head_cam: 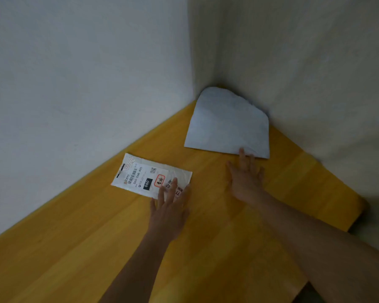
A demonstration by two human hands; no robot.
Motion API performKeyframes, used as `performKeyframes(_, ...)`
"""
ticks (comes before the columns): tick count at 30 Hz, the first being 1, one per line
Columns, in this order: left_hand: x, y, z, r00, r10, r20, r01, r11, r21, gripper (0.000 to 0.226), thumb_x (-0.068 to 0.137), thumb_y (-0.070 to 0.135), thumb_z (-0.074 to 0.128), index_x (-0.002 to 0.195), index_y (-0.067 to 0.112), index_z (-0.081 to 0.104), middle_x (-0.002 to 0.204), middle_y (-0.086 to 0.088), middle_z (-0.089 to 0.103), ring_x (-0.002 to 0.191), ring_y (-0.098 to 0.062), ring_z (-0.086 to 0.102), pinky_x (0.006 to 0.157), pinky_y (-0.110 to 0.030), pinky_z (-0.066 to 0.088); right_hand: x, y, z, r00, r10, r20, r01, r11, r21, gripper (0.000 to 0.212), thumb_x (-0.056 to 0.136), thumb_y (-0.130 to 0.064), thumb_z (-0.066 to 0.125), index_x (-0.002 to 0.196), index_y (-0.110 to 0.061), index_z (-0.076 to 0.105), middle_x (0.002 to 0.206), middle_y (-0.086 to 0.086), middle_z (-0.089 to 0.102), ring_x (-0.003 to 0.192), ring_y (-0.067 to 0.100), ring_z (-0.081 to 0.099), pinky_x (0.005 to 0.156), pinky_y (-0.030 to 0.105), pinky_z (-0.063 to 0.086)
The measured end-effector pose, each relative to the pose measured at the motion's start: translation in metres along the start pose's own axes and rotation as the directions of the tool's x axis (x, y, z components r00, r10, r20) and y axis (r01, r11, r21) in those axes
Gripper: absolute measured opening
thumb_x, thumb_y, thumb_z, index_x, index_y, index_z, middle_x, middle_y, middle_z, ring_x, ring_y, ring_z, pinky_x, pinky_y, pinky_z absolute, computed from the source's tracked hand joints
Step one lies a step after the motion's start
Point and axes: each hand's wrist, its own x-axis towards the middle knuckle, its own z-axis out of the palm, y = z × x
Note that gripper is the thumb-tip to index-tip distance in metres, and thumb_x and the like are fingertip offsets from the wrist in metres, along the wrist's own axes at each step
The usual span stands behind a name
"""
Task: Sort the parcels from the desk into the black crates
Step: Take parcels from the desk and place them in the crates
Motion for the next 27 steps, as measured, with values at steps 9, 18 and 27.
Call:
performKeyframes(9, 0.014, -0.016, -0.007, 0.988, -0.067, 0.142, 0.059, 0.997, 0.059, 0.062, 0.101, 0.055, 0.031, 0.155, 0.042, 0.003, 0.161, 0.016, -0.018, 0.149, -0.024, -0.021, 0.119, -0.057, 0.001, 0.025, -0.005, 0.0, 1.0, -0.008, 0.021, 0.006, 0.995, 0.096, 0.078, 0.1, -0.03, 0.043, 0.157, -0.023, -0.009, 0.162, -0.003, -0.023, 0.151, 0.028, -0.009, 0.12, 0.058, 0.008)
performKeyframes(18, -0.024, -0.032, 0.011, 0.961, -0.218, 0.171, 0.206, 0.975, 0.084, 0.069, 0.099, 0.055, 0.039, 0.154, 0.029, 0.008, 0.163, 0.001, -0.017, 0.149, -0.036, -0.017, 0.118, -0.06, 0.013, -0.012, -0.008, 0.016, 0.999, -0.05, 0.004, 0.049, 0.995, 0.086, 0.09, 0.088, -0.036, 0.06, 0.158, -0.017, 0.007, 0.164, -0.005, 0.004, 0.146, 0.022, 0.017, 0.119, 0.056, 0.014)
performKeyframes(27, -0.118, -0.077, 0.047, 0.939, -0.26, 0.223, 0.248, 0.965, 0.082, 0.062, 0.097, 0.058, 0.039, 0.148, 0.024, 0.025, 0.16, -0.003, 0.008, 0.148, -0.04, 0.005, 0.113, -0.059, 0.025, -0.133, -0.068, 0.064, 0.973, -0.193, 0.128, 0.178, 0.976, 0.124, 0.074, 0.095, -0.036, 0.052, 0.157, -0.017, 0.015, 0.163, -0.006, 0.011, 0.148, 0.02, 0.015, 0.12, 0.049, 0.015)
